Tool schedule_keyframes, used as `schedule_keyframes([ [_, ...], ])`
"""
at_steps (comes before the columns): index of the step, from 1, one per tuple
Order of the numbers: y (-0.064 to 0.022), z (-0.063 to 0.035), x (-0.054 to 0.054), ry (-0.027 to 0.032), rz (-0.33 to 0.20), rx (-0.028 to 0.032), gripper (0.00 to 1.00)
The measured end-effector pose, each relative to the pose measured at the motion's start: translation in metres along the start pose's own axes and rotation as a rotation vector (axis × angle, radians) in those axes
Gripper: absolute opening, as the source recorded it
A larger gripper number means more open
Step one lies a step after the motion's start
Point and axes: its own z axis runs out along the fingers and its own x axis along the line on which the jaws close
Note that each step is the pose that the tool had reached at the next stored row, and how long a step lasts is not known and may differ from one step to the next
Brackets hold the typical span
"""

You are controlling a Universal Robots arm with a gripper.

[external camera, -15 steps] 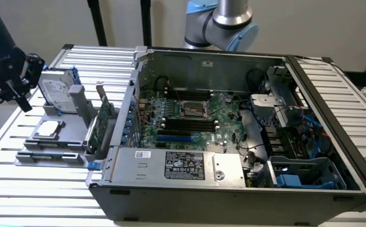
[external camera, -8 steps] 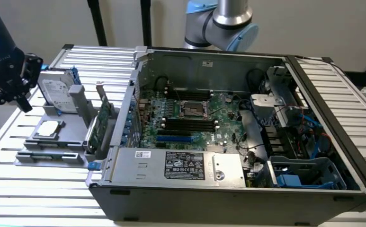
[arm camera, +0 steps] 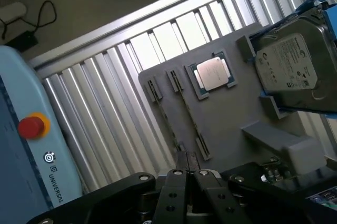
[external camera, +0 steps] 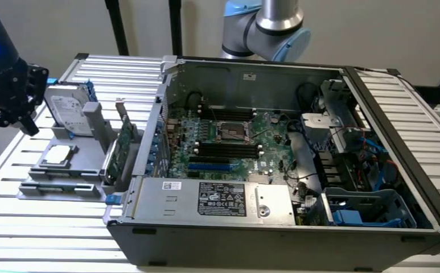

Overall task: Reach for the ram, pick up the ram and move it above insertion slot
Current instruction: 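Pick up the ram and move it above insertion slot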

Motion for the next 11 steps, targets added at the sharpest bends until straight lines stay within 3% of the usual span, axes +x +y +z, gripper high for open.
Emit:
schedule_keyframes([
  [11,-0.0001,0.0034,0.0000,0.0076,-0.200,0.0013,0.11],
])
